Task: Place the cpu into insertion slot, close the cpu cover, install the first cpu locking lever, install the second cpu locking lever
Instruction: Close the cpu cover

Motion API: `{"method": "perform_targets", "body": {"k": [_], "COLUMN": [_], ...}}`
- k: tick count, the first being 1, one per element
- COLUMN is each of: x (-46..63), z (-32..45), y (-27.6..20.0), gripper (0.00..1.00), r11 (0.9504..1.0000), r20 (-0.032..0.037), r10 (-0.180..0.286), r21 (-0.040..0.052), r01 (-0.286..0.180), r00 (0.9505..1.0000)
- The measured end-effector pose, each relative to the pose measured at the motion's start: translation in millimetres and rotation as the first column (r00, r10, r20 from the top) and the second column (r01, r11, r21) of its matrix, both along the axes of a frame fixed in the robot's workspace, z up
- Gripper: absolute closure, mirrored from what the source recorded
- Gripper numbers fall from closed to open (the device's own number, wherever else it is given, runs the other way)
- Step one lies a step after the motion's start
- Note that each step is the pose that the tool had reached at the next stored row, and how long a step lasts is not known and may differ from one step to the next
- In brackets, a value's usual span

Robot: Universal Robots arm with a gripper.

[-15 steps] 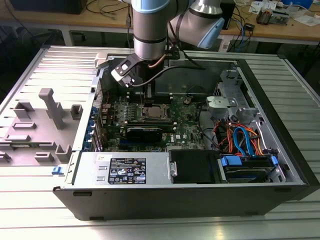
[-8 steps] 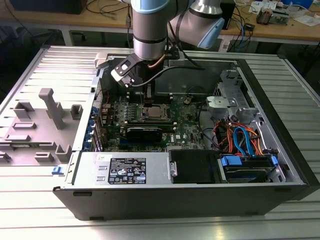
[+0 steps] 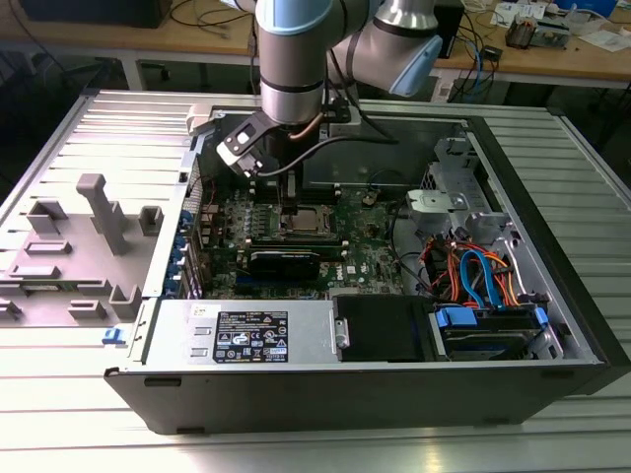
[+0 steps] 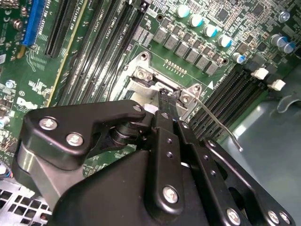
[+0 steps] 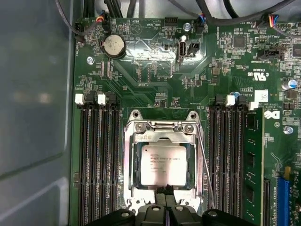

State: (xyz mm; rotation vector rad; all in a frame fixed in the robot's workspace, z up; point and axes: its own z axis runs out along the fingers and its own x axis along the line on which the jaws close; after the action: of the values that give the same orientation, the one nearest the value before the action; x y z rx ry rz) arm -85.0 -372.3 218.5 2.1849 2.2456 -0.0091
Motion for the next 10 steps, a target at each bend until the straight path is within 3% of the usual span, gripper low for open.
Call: {"method": "perform_targets", "body": {"k": [7, 10], "x": [-0.1, 0.0], "z": [-10.8, -10.3], "y": [0.0, 0.0], "gripper": [0.89, 0.89], "r11": [1.0000, 1.0000], "r20": [-0.0020, -0.0022], "r10": [0.000, 0.000], "r21": [-0.0002, -0.0001], "r01": [0.000, 0.000], "r00": [1.0000, 1.0000]}}
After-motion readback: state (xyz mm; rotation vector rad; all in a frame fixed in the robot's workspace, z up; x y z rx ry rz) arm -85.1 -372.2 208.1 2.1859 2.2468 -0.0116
